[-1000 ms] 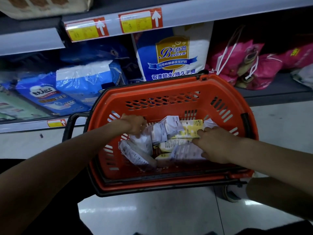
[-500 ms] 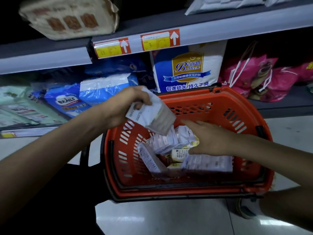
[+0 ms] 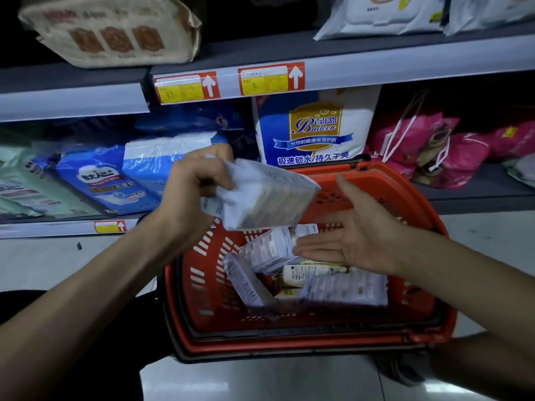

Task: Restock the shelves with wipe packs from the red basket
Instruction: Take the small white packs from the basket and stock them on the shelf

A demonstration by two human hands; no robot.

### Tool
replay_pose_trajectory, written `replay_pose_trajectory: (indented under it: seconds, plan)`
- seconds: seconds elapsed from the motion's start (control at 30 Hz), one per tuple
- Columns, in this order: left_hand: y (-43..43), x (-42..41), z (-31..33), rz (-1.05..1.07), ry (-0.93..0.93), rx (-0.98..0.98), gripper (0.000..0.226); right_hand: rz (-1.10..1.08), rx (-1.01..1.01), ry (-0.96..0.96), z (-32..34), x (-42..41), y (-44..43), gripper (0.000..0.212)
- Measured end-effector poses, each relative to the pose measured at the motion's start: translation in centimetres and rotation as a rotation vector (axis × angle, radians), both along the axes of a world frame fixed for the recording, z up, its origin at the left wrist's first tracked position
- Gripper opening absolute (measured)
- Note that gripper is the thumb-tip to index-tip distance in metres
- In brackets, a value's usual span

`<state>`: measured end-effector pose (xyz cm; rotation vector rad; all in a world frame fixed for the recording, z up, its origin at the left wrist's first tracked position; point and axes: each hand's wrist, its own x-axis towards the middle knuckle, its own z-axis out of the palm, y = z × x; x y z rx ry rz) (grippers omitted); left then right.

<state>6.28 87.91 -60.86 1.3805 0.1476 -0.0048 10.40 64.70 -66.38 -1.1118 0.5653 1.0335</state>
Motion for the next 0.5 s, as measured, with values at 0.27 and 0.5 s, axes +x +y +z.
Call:
replay_pose_trajectory:
  seconds: [0.27, 0.5]
  plan:
    - [-4.2, -3.8, -2.5, -0.593, -0.38, 0.701, 0.021, -0.182, -0.001, -0.158, -1.9, -0.6, 0.5, 0.045]
    - [-3.5, -2.7, -4.3, -0.217, -0.217, 0.414, 0.018, -0.44, -0.059, -0.212, -1.1, 0.2, -1.1, 0.033]
